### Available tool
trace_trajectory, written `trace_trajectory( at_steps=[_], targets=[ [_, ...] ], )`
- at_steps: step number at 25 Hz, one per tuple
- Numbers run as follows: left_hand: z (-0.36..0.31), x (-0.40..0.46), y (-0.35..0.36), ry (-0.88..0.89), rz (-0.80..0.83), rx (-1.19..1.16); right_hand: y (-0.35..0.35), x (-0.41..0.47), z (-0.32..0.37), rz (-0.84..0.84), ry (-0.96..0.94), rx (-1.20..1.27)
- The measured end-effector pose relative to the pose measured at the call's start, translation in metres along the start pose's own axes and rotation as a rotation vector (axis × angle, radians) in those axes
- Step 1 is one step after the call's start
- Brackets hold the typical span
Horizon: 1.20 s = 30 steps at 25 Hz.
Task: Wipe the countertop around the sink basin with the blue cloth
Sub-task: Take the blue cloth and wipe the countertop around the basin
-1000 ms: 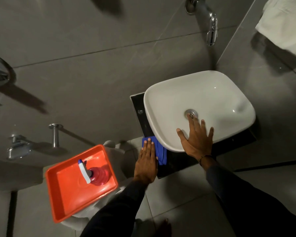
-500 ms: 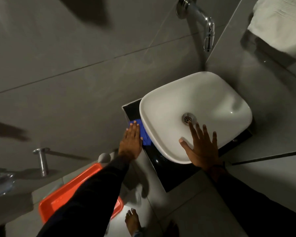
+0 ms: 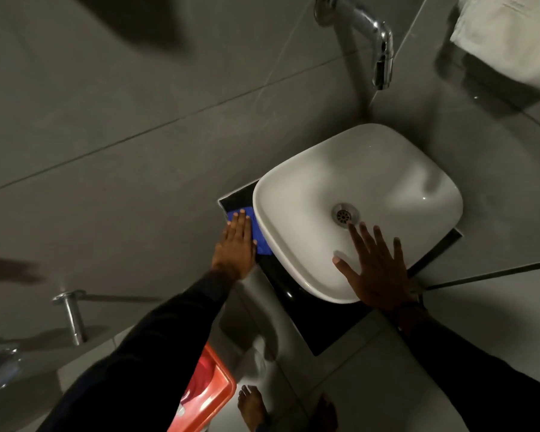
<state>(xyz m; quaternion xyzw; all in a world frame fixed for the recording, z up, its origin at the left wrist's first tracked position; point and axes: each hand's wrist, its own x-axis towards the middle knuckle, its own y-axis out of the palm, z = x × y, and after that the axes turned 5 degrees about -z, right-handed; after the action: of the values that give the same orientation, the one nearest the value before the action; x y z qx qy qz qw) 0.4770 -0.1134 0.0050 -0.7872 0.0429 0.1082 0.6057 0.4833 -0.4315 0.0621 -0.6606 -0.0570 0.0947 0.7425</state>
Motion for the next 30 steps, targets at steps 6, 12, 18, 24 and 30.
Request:
trace_trajectory(
  at_steps=[6, 12, 18, 24, 30],
  targets=[
    [0.023, 0.051, -0.009, 0.061, -0.091, -0.005, -0.002, 0.002, 0.001, 0.019, 0.001, 0.006],
    [-0.003, 0.015, 0.008, -0.021, -0.049, -0.153, -0.009, -0.002, 0.005, 0.017, 0.010, 0.023],
    [-0.035, -0.043, 0.036, -0.076, -0.064, -0.245, -0.015, -0.001, 0.006, 0.073, 0.006, 0.071],
    [-0.102, -0.129, 0.081, -0.089, -0.082, -0.239, -0.014, 0.000, 0.003, 0.107, -0.032, 0.101],
    [-0.182, -0.191, 0.113, 0.008, -0.031, -0.133, -0.013, 0.000, 0.003, 0.113, -0.052, 0.122]
  ],
)
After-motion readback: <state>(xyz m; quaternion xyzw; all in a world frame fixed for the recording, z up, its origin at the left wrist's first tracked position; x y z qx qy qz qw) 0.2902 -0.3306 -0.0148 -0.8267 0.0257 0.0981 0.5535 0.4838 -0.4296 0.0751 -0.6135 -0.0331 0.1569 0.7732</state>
